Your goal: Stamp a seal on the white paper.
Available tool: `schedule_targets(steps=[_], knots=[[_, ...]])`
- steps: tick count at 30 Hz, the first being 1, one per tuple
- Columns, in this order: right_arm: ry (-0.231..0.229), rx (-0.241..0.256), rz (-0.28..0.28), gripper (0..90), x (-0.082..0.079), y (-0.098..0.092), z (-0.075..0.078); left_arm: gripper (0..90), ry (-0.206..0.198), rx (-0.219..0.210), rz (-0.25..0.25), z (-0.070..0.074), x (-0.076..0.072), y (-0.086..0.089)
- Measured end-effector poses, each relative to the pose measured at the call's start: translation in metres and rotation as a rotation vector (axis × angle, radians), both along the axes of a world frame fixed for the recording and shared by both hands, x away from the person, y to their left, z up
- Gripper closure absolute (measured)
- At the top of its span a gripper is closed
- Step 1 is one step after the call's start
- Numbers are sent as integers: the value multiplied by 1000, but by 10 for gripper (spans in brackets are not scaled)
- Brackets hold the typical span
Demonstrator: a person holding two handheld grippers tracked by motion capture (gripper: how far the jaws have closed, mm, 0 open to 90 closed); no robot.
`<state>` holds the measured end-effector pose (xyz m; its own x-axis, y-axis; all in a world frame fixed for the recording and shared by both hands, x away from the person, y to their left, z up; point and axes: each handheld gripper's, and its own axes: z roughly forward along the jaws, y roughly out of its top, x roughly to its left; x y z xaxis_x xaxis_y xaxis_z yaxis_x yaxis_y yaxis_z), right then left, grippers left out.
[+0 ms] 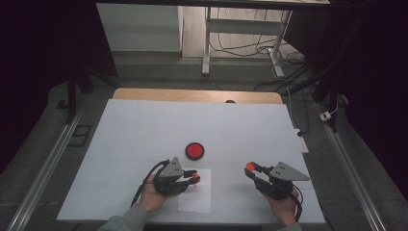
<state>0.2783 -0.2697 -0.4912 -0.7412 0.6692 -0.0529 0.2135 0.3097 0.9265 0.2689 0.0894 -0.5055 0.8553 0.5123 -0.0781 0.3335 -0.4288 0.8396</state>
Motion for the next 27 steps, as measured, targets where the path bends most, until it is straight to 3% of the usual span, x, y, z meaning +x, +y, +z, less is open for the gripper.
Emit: schedule_targets(steps=[9, 27], knots=[[2, 1, 4, 644, 0, 1, 0, 724, -2, -69, 32, 16, -2, 17], [4, -1, 7, 644, 0, 1, -1, 722, -6, -110, 42, 27, -3, 29]])
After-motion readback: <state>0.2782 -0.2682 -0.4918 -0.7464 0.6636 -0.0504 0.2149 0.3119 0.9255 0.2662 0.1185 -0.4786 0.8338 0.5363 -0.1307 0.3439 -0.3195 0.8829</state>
